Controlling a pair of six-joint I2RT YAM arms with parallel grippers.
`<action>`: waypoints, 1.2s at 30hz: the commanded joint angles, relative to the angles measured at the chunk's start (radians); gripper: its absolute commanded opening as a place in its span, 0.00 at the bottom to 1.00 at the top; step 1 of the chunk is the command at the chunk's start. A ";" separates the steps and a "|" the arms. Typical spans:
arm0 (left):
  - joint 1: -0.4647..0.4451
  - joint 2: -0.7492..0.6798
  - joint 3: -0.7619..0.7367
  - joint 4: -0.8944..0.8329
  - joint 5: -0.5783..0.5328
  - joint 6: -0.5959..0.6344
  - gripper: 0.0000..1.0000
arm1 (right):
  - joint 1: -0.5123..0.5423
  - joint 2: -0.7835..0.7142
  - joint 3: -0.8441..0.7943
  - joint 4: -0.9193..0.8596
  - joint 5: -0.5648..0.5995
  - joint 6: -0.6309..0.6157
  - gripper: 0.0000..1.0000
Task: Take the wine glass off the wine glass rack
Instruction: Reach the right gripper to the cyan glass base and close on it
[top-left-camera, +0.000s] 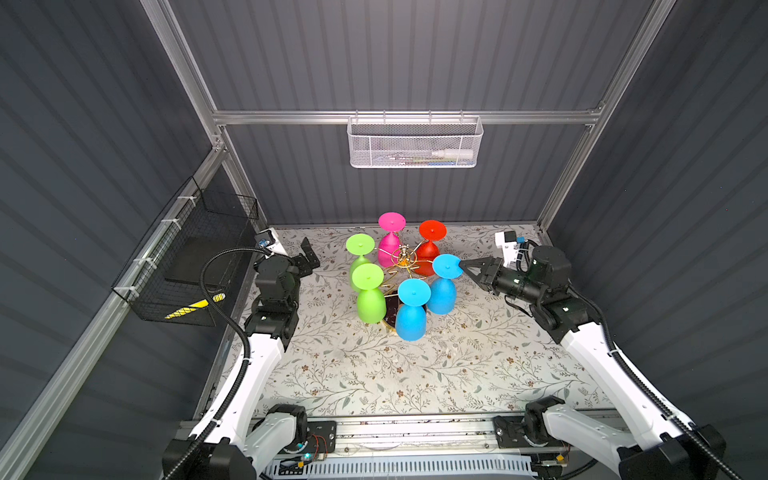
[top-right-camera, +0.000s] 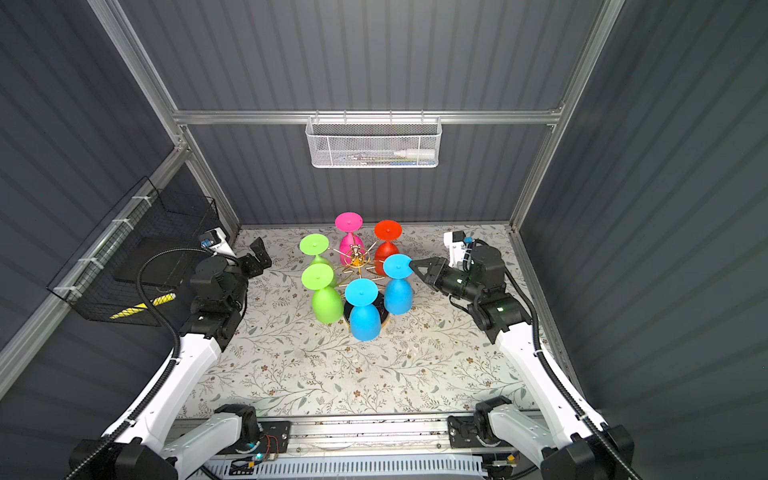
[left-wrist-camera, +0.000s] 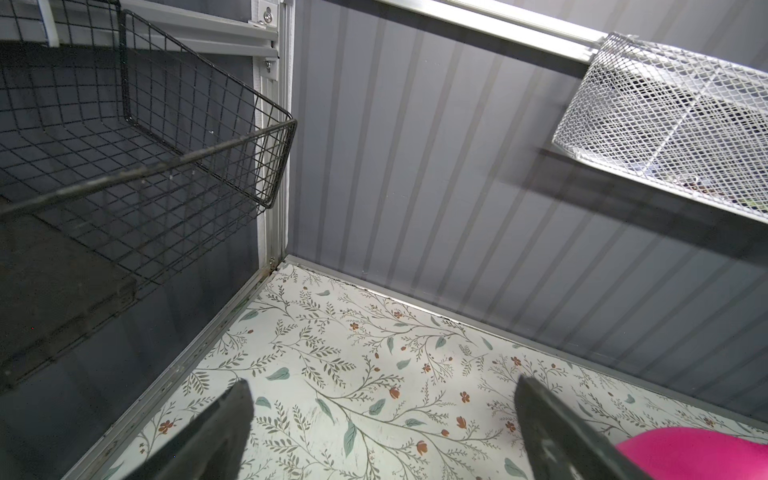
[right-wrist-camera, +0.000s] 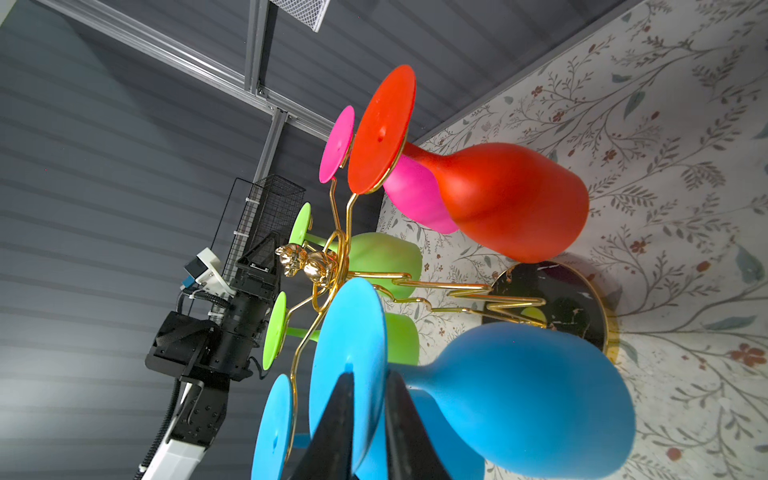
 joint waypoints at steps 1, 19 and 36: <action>0.001 -0.022 0.036 -0.015 0.008 -0.010 1.00 | 0.006 -0.002 0.011 0.024 0.003 0.011 0.13; 0.001 -0.034 0.034 -0.021 0.001 -0.012 1.00 | 0.005 -0.014 -0.005 0.113 -0.026 0.132 0.00; 0.001 -0.051 0.038 -0.023 0.003 -0.018 1.00 | 0.069 0.065 0.045 0.171 -0.003 0.147 0.00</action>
